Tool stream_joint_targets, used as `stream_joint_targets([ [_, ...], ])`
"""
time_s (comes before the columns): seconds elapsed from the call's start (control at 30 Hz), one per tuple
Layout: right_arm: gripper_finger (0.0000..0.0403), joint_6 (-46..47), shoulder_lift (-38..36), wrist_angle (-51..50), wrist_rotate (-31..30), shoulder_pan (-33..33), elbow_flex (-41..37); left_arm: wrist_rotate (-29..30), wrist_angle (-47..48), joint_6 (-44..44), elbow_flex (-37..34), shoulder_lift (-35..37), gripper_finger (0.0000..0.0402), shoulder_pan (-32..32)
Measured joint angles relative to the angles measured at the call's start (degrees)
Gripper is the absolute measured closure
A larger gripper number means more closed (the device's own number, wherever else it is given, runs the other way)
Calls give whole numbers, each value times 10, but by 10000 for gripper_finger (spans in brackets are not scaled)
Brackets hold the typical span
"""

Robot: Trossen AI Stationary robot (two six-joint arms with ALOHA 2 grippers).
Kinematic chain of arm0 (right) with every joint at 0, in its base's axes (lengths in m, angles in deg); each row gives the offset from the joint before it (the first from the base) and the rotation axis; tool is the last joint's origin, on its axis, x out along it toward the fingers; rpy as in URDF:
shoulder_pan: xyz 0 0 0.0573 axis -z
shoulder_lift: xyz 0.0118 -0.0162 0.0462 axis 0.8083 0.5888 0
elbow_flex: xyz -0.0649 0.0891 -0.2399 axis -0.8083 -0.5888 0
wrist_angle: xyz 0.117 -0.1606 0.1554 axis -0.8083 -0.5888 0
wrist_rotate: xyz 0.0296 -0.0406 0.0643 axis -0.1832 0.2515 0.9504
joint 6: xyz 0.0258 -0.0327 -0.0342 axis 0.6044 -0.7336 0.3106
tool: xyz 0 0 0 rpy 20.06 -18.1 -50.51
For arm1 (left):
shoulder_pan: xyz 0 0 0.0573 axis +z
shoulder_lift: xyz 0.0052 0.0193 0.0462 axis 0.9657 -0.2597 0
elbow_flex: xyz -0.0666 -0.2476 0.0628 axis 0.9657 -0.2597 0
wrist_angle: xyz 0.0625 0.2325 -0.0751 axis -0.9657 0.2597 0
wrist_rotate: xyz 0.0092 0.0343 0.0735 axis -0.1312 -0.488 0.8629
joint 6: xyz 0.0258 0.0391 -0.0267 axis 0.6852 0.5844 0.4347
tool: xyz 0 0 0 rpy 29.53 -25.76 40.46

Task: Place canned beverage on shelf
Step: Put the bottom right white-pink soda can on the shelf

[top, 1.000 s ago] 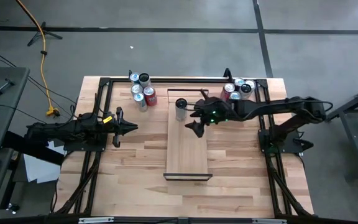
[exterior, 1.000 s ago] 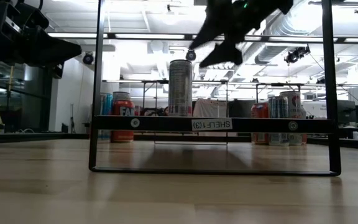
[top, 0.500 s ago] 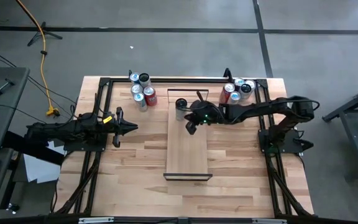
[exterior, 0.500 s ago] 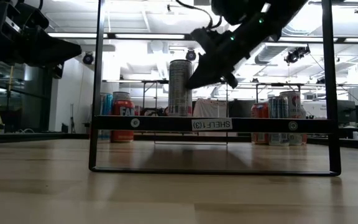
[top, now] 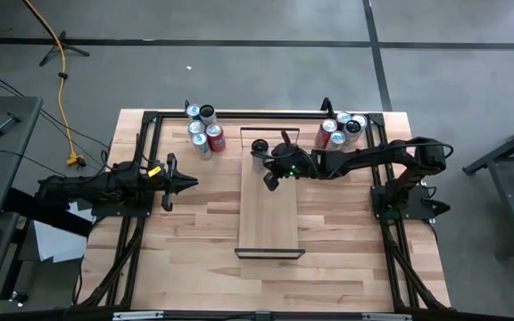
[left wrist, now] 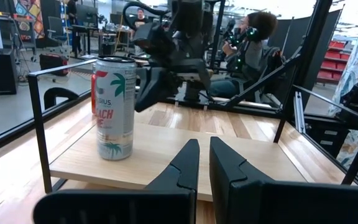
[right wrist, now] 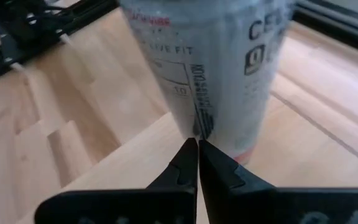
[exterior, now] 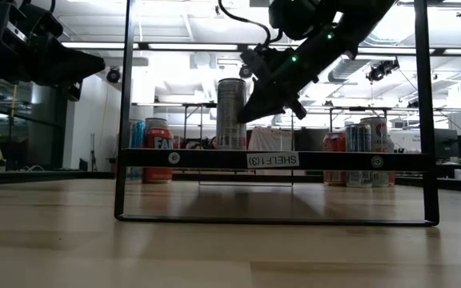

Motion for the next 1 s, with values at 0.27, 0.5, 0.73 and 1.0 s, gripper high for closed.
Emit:
stream_joint_targets([
  [0.27,403,-12,0,10,-20,31,0,0,0,0,0,0,401,0],
  [0.5,403,-12,0,35,-11,51,0,0,0,0,0,0,401,0],
  [0.73,403,2,0,25,0,41,0,0,0,0,0,0,401,0],
  [1.0,403,4,26,47,-10,32,1,0,0,0,0,0,401,0],
])
